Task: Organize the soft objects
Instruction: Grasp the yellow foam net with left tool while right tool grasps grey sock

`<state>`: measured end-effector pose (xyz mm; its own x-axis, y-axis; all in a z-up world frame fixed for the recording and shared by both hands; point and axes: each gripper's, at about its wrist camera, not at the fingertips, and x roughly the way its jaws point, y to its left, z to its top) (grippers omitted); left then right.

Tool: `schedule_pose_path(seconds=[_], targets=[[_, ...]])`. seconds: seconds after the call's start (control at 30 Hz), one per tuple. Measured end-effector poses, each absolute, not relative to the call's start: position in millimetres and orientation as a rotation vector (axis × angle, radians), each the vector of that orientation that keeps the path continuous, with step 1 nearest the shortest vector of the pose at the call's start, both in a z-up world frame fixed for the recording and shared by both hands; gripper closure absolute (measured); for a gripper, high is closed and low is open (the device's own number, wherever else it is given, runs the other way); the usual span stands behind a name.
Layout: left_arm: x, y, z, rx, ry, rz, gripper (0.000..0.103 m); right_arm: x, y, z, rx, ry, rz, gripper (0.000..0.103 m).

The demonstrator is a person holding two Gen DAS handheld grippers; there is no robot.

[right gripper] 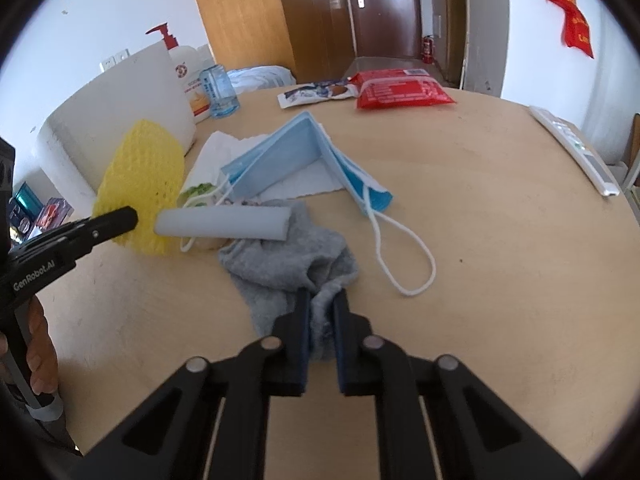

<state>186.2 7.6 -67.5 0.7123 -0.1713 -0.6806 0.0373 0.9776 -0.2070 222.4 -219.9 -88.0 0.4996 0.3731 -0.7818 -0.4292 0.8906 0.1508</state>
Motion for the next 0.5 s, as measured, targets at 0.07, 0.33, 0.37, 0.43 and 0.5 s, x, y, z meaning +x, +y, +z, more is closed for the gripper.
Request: schedule_pose_path(seconds=[0.07, 0.33, 0.37, 0.43, 0.5], targets=[[183.3, 9.2, -63.7, -0.187, 0.757, -0.115, 0.093, 217.1, -221.6, -84.2, -0.062, 0.905, 0.478, 0.094], [159.8, 5.3, -38.3, -0.156, 0.68, -0.113, 0.093, 189.3, -231.9, -49.0, -0.022, 0.798, 0.479, 0.094], [157.0, 4.9, -35.1, -0.153, 0.672, -0.114, 0.093, 185.8, -233.1, -44.6, -0.016, 0.785, 0.48, 0.094], [150.4, 4.5, -28.3, -0.151, 0.651, -0.112, 0.093, 180.8, -235.4, -37.2, -0.002, 0.761, 0.481, 0.094], [143.5, 3.7, -20.7, -0.142, 0.632, -0.109, 0.093, 175.5, -237.0, -30.0, 0.006, 0.738, 0.479, 0.094]])
